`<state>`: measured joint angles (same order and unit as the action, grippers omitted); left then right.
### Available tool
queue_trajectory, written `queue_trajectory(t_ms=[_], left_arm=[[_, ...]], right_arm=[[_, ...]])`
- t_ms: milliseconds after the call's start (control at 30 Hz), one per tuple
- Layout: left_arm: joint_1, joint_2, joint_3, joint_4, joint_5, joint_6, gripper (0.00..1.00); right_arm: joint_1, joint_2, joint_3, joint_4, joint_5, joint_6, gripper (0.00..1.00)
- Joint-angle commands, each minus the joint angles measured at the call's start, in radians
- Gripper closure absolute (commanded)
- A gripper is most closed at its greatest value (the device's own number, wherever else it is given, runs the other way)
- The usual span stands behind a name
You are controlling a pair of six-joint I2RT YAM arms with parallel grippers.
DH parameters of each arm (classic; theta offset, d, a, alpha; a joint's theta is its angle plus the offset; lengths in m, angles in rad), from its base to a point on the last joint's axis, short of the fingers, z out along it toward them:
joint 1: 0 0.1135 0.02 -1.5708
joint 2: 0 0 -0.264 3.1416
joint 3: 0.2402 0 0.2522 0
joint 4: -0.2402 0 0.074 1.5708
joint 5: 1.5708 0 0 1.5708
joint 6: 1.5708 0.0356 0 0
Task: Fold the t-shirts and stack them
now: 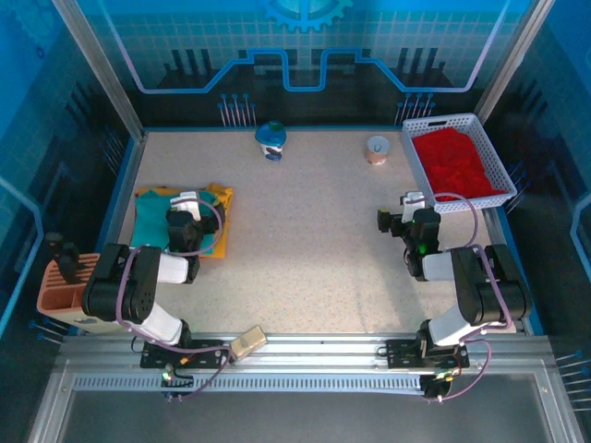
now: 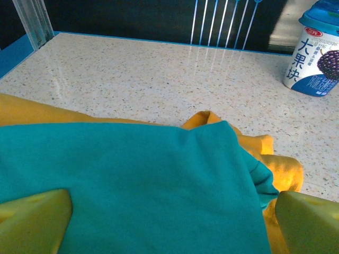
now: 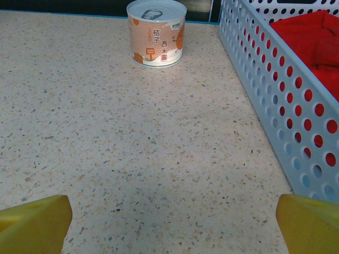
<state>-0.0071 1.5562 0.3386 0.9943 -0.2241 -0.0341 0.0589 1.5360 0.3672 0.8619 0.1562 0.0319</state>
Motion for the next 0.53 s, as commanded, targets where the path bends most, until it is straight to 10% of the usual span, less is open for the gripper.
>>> queue_trajectory(t_ms=[0, 500], left_arm=[[-0.008, -0.001, 0.019, -0.027, 0.009, -0.006, 0.01], [-0.007, -0.002, 0.019, -0.028, 0.009, -0.006, 0.01]], right_arm=[[0.013, 0.002, 0.020, 0.047, 0.004, -0.020, 0.00], [0.013, 0.002, 0.021, 0.045, 0.008, -0.021, 0.00]])
